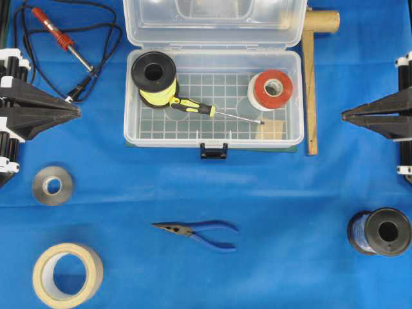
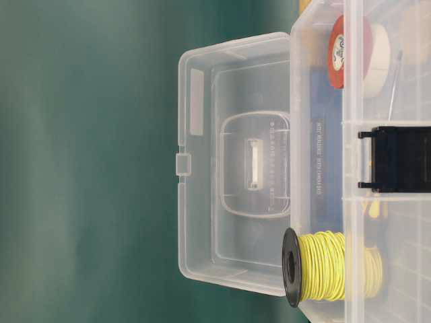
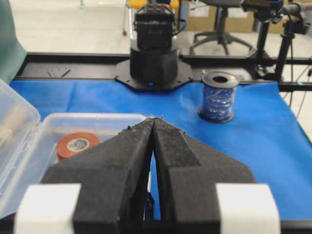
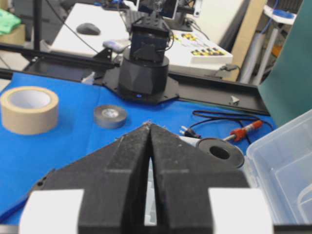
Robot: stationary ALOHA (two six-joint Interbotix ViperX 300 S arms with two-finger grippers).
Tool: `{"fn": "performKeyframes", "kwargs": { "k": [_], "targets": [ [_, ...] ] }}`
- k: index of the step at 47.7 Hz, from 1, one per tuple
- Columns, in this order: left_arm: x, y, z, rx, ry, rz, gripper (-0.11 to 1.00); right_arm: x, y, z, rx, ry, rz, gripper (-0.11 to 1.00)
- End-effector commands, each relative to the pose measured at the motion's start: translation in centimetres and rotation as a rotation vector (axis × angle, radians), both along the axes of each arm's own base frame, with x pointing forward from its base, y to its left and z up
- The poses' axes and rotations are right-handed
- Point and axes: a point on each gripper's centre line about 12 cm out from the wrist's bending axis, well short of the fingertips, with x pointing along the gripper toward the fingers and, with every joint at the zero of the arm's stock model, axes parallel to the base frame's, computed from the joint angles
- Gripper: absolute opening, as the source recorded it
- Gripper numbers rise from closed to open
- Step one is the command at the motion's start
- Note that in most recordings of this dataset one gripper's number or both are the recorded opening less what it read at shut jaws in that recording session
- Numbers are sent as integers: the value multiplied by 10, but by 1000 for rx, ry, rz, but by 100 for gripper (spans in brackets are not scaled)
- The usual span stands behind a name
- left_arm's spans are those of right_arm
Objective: Pick the screwdriver from the toolbox among several items.
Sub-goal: 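Lift the right gripper off its rest toward the toolbox, then lower the open right gripper over the yellow-black screwdriver handle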
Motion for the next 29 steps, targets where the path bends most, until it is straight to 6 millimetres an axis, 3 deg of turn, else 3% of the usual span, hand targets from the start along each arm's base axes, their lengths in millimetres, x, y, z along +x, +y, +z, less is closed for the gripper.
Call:
{"fn": "performKeyframes", "kwargs": {
  "k": [1, 8, 14, 21, 29],
  "targets": [
    [1, -1, 2, -18, 0, -3, 0, 3, -1, 12, 0, -25, -5, 0],
    [1, -1, 2, -18, -1, -2, 0, 16, -2, 18, 35, 51, -7, 0],
    [1, 2, 3, -19, -3, 13, 0, 41, -4, 32, 70, 145, -19, 0],
    [1, 6, 3, -25, -5, 34, 0, 79, -11, 44, 91, 271, -46, 0],
    [1, 9, 2, -33, -2, 48, 0, 124, -26, 40, 165, 446, -102, 0]
  ]
}}
